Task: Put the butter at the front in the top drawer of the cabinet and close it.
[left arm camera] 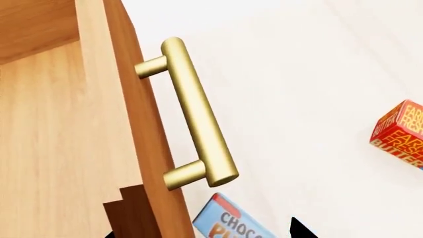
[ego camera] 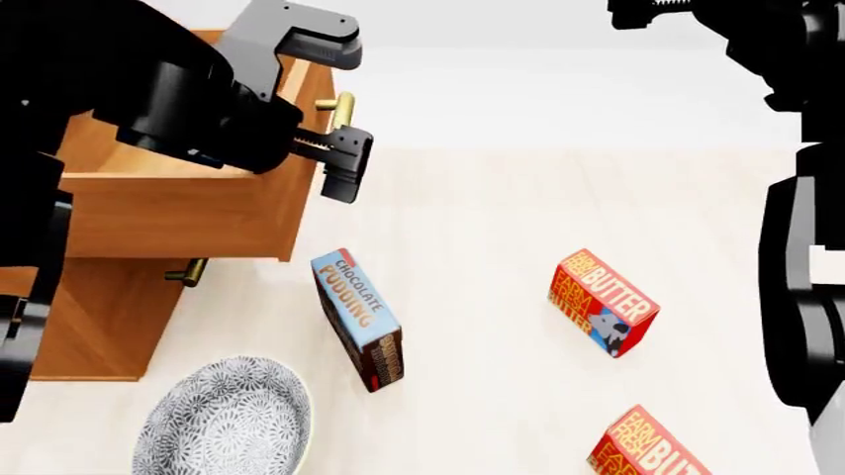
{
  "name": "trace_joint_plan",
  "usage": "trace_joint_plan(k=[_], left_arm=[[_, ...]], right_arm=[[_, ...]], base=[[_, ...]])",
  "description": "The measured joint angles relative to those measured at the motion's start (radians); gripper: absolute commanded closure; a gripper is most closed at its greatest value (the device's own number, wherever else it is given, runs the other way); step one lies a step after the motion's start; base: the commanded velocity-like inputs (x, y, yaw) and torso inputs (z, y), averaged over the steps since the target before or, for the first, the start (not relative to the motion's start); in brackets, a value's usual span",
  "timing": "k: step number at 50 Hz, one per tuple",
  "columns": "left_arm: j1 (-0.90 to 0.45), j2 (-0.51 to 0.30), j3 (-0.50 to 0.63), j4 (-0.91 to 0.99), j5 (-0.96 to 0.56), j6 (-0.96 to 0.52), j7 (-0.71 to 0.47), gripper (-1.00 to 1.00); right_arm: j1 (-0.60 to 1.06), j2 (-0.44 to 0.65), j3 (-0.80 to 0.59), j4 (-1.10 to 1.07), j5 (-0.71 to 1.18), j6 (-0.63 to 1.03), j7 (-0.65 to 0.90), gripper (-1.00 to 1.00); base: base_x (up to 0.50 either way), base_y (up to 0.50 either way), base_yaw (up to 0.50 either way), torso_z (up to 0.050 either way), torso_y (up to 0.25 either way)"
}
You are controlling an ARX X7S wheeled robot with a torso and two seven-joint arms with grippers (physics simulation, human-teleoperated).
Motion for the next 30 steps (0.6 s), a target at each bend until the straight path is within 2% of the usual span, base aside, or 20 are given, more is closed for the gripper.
trace_joint_plan(k=[12,30], left_arm=[[-0.024,0.002,0.032,-0.011,-0.017,0.007,0.0,-1.0],[-0.204,-0.036,0.084,-0.03,0.026,0.08,0.151,-1.0]], right_arm=[[-0.002,0.0,-0.003,-0.004,0.003,0.006,0.001,-1.0],[-0.03,0.012,-0.004,-0.057,0.016,0.039,-0.007,-1.0]], base=[[0.0,0.0,0.0,0.0,0.0],[0.0,0.0,0.0,0.0,0.0]])
